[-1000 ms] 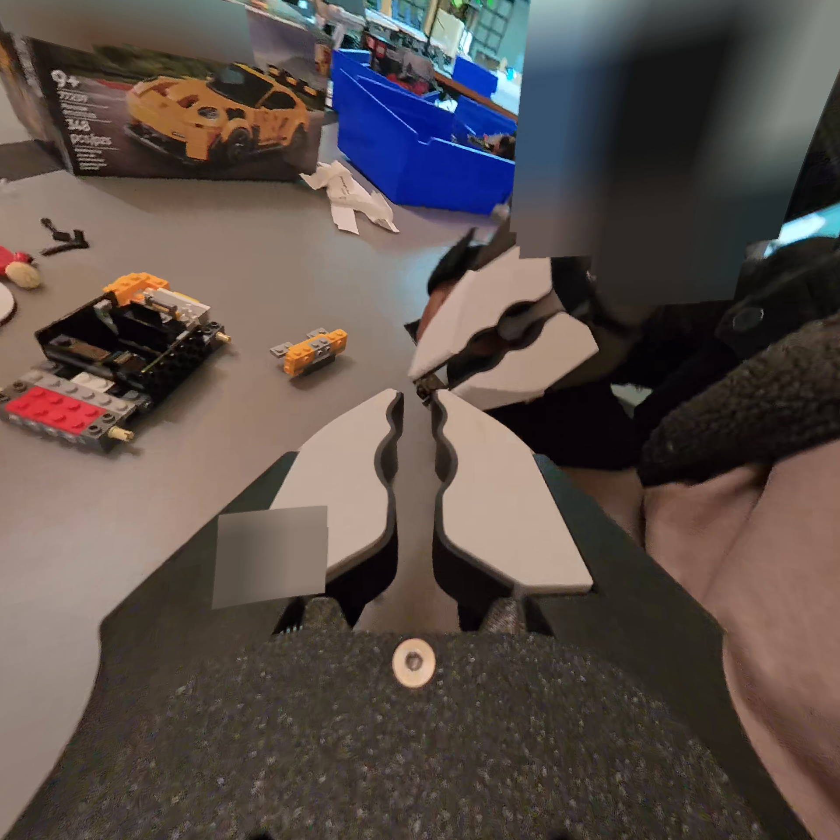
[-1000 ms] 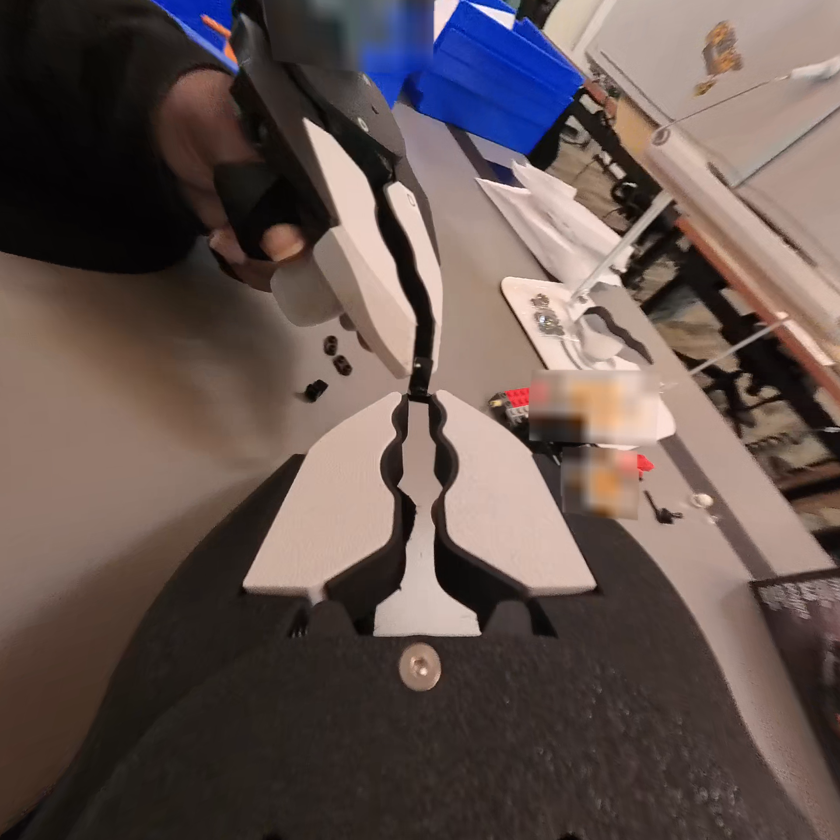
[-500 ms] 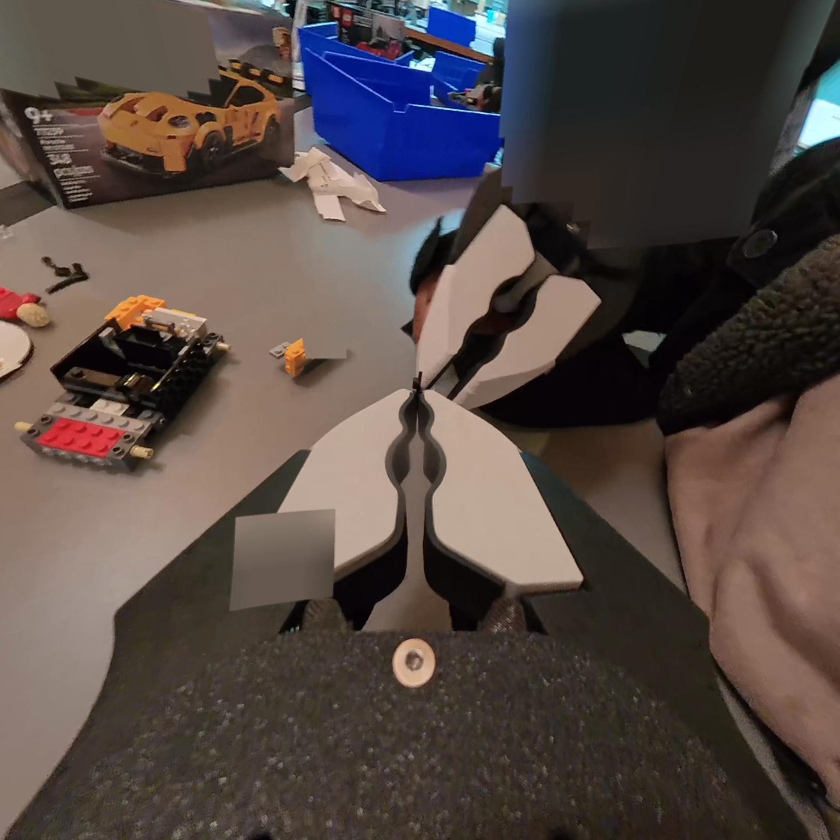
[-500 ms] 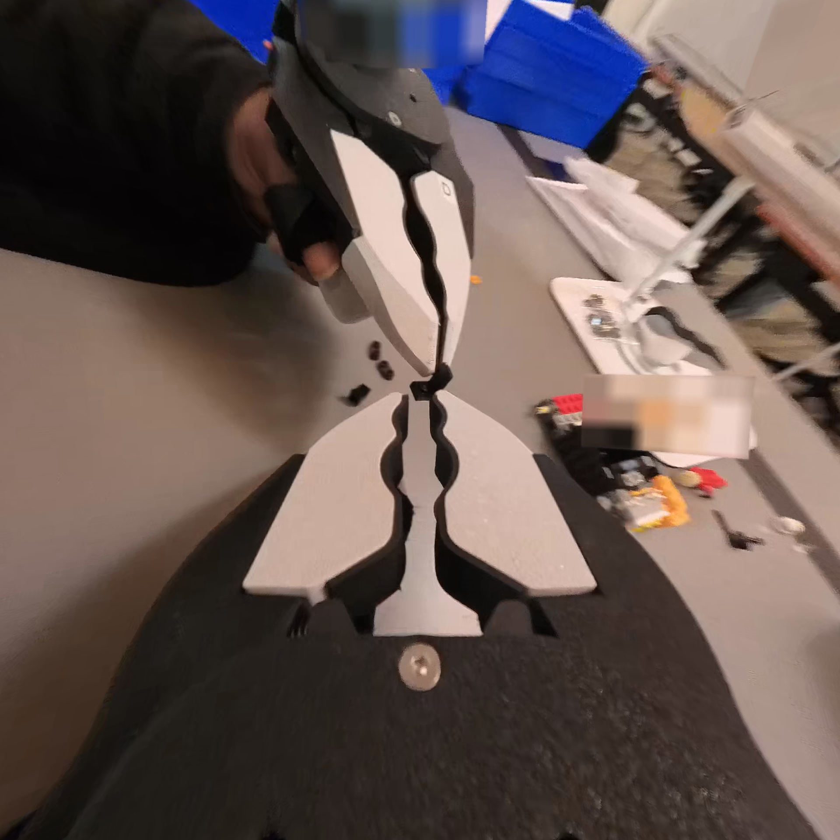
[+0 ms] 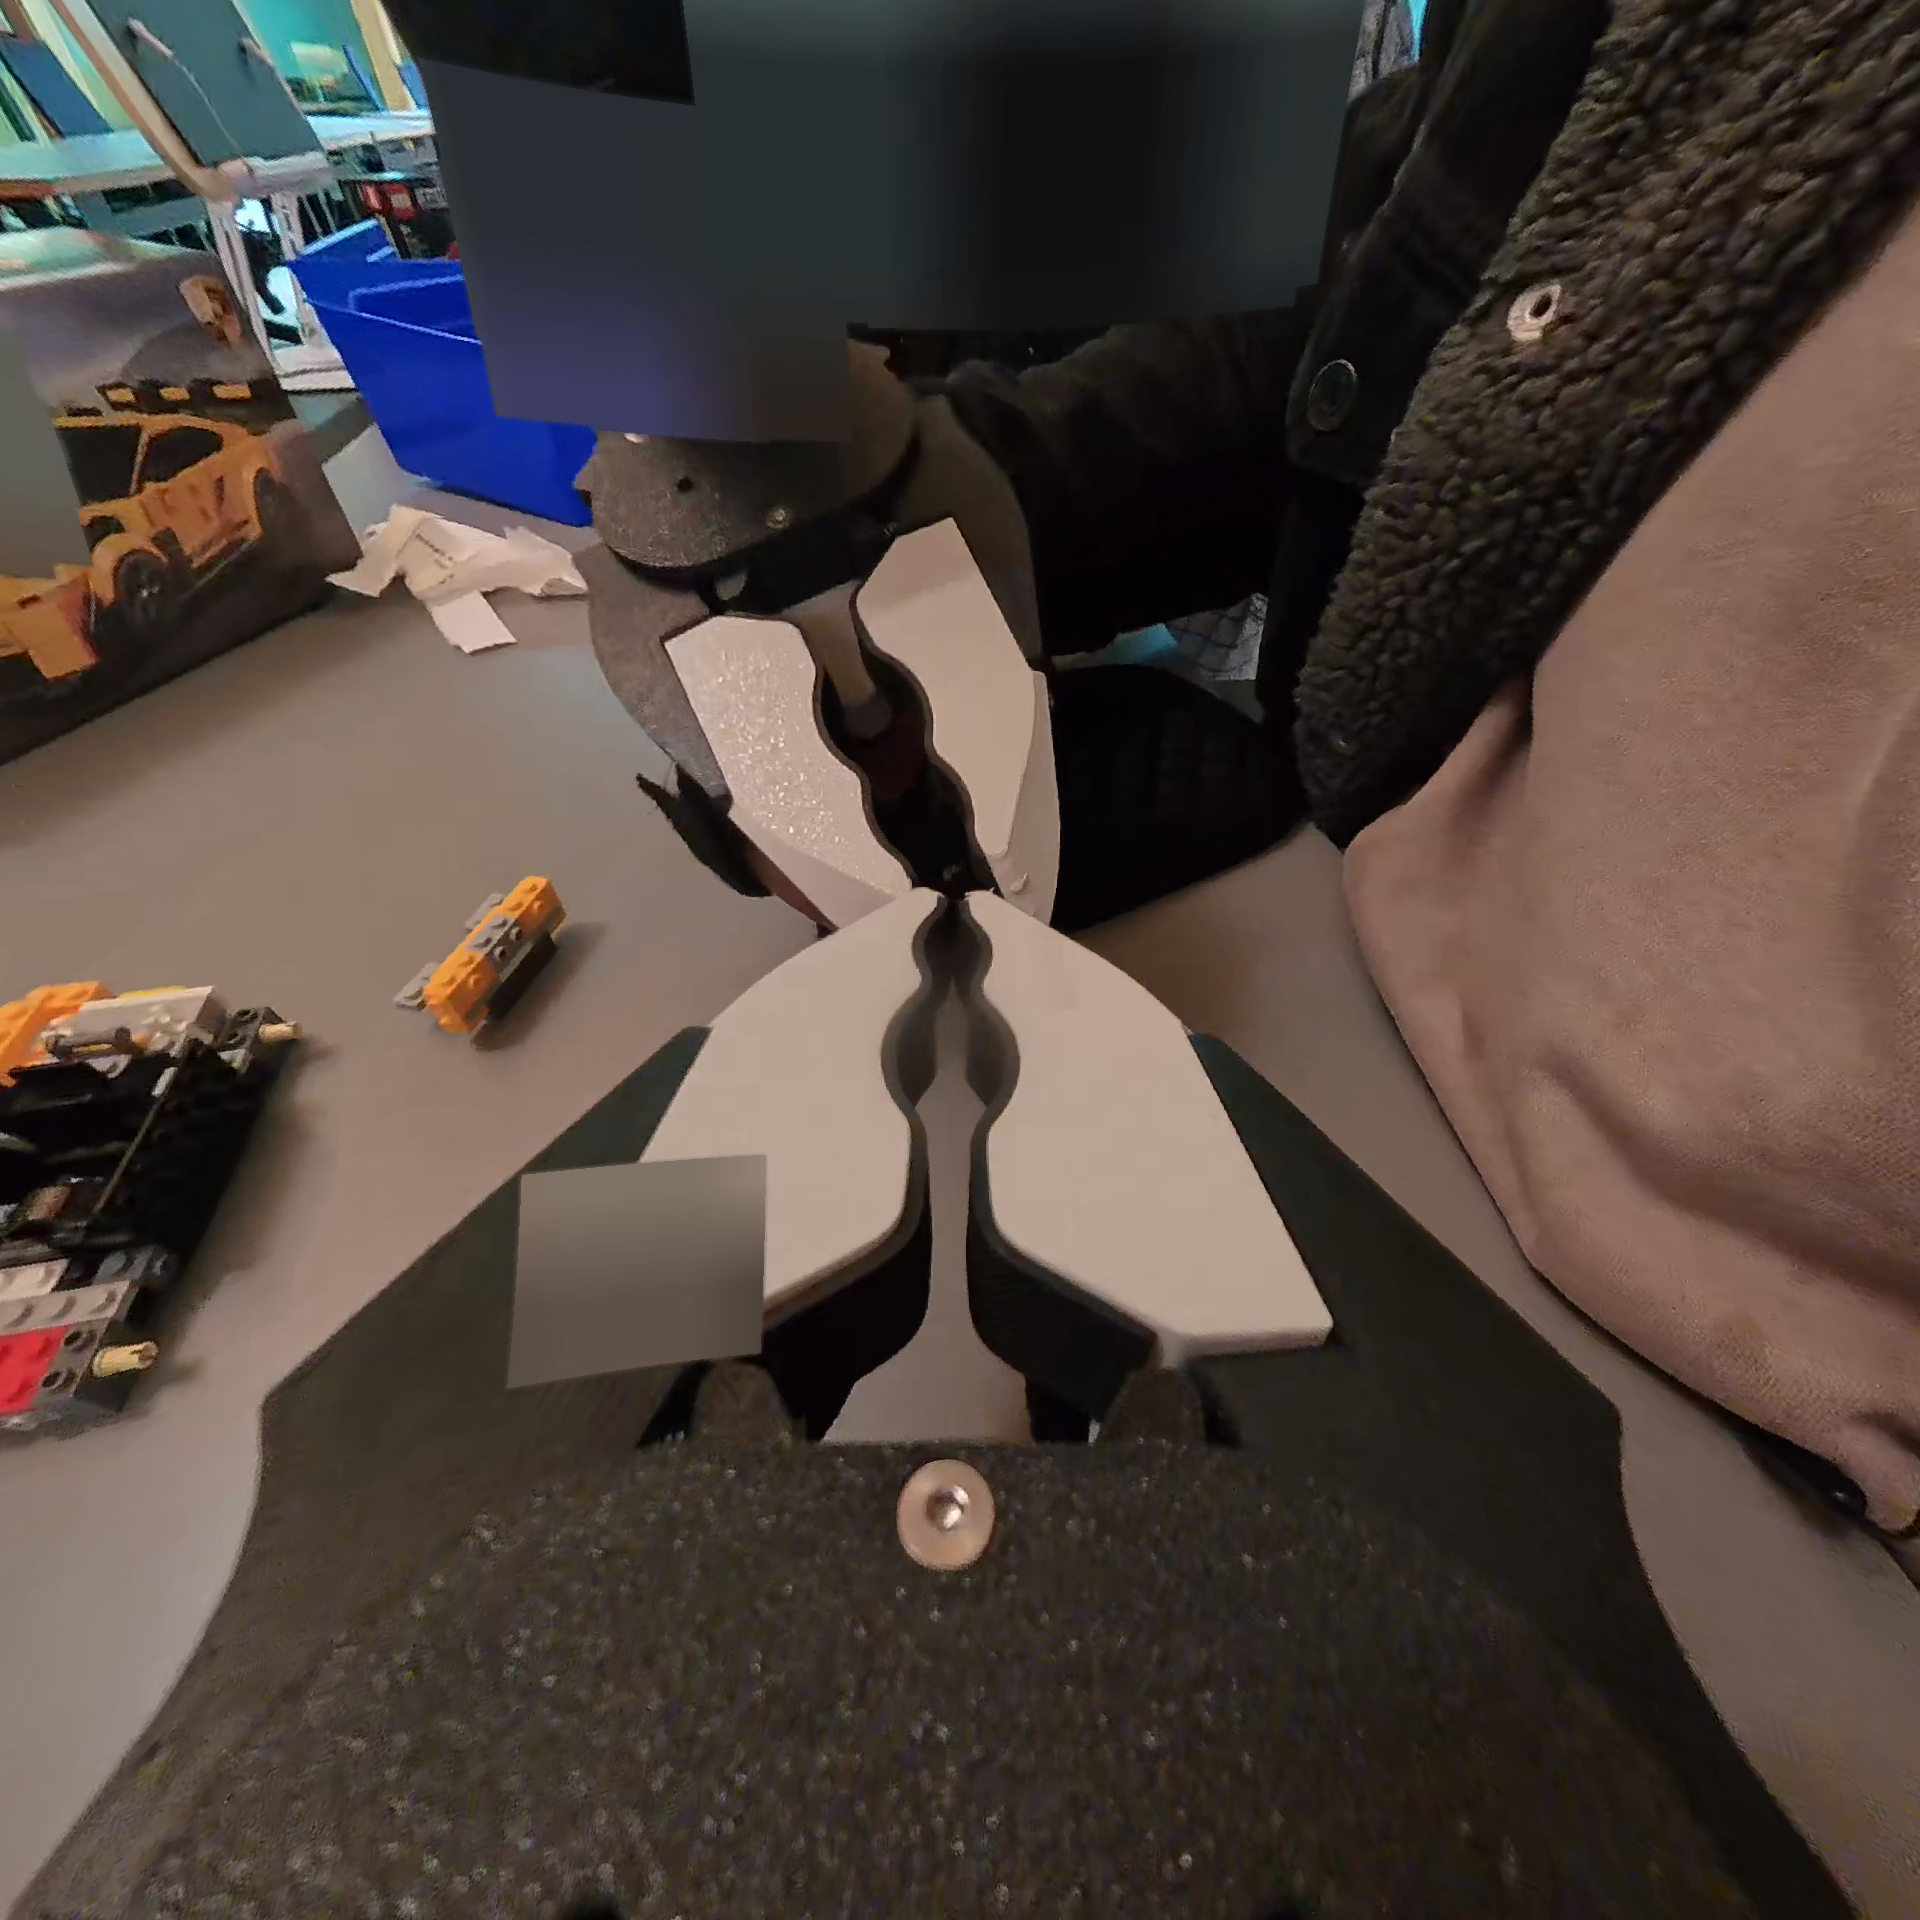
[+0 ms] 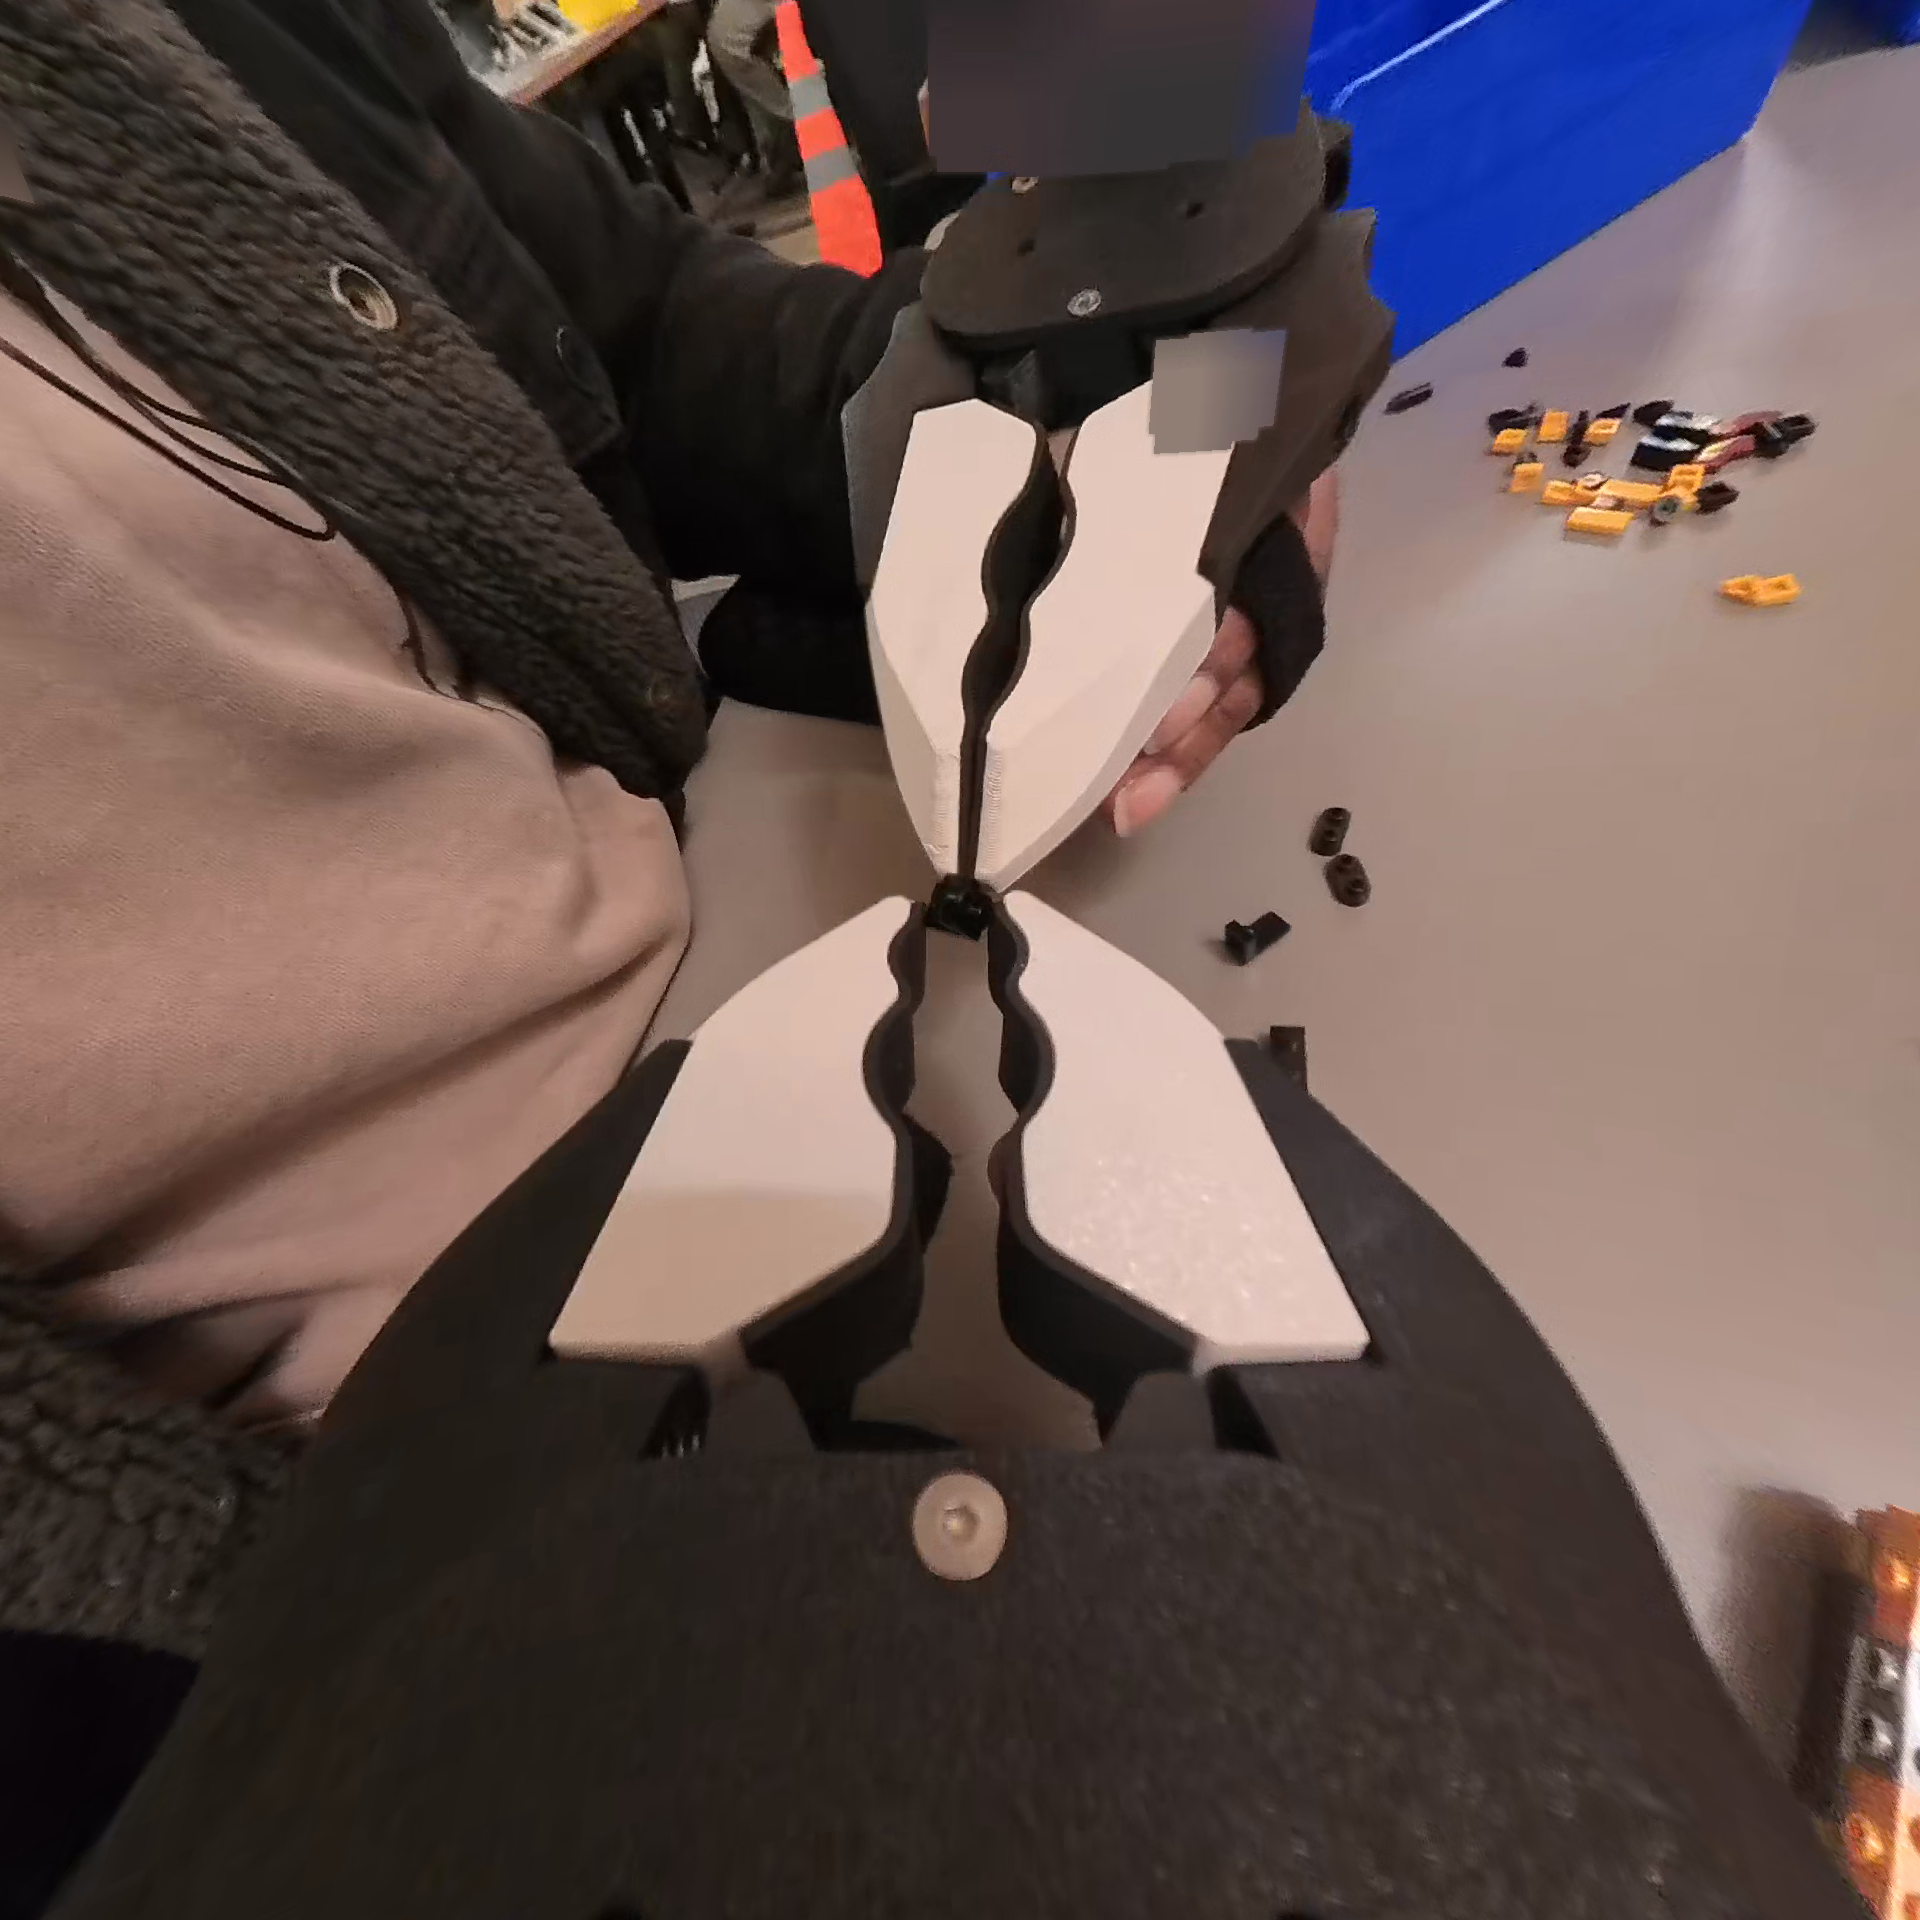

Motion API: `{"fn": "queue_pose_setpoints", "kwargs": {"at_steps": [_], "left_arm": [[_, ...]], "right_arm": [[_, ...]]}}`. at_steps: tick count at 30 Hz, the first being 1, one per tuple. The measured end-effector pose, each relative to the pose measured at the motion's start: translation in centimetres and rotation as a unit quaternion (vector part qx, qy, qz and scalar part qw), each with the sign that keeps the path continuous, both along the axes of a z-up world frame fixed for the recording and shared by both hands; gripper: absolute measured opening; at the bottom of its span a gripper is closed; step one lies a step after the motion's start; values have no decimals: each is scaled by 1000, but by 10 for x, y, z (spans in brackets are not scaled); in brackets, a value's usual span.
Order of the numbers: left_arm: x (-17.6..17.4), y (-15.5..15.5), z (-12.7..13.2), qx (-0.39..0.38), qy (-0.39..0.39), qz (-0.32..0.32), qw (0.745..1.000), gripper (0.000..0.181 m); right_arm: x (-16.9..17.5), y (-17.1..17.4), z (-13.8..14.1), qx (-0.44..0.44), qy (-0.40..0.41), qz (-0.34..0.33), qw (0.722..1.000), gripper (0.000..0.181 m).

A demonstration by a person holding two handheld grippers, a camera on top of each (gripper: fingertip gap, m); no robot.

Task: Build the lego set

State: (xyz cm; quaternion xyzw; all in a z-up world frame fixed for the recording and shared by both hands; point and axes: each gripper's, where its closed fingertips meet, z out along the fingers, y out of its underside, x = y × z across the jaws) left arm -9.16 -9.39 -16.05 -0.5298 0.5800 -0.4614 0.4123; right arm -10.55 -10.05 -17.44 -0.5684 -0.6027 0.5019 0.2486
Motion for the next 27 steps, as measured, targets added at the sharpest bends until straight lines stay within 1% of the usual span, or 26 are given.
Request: {"fn": "queue_pose_setpoints", "kwargs": {"at_steps": [4,5,6,7,9,12,17,21,24,27], "left_arm": [[-3,18,6,-17,-18,50,998,0],[-4,23,8,-25,-25,64,997,0],[-5,29,10,-32,-32,82,996,4],[-5,35,12,-40,-38,100,993,9],[-7,45,12,-58,-38,129,989,13],[-6,51,17,-66,-52,154,984,12],[-6,53,28,-58,-74,171,981,8],[-7,51,33,-51,-85,170,980,0],[-7,51,32,-81,-85,162,980,2],[-4,49,27,-141,-78,145,976,9]], "right_arm": [[0,11,6,3,24,-45,999,10],[0,16,8,6,33,-65,997,10],[0,23,11,14,44,-92,995,10],[0,31,15,22,60,-119,991,10],[2,45,26,31,98,-174,979,10],[5,58,40,57,144,-228,961,10],[2,60,49,85,171,-247,950,11],[-1,60,46,105,165,-252,948,11],[0,64,42,157,152,-262,940,11],[-1,66,36,239,125,-270,924,10]]}}
